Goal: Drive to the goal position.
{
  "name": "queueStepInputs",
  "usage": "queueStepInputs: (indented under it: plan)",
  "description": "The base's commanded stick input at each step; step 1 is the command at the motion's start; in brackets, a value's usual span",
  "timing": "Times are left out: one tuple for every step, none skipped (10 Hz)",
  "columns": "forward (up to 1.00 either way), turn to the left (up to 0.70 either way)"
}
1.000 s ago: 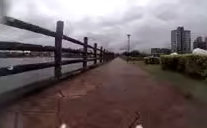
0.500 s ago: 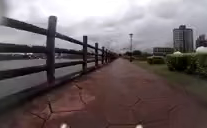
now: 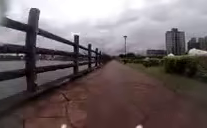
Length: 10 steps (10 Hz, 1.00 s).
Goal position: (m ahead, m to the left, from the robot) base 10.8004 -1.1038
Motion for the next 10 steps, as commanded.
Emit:
queueStepInputs:
  plan:
    - [0.85, -0.28]
    - [0.85, -0.14]
    - [0.85, -0.01]
    - [0.85, 0.01]
    - [0.85, 0.01]
    - [0.85, 0.01]
    - [0.85, 0.01]
    - [0.85, 0.01]
    - [0.85, 0.01]
    - [0.85, 0.01]
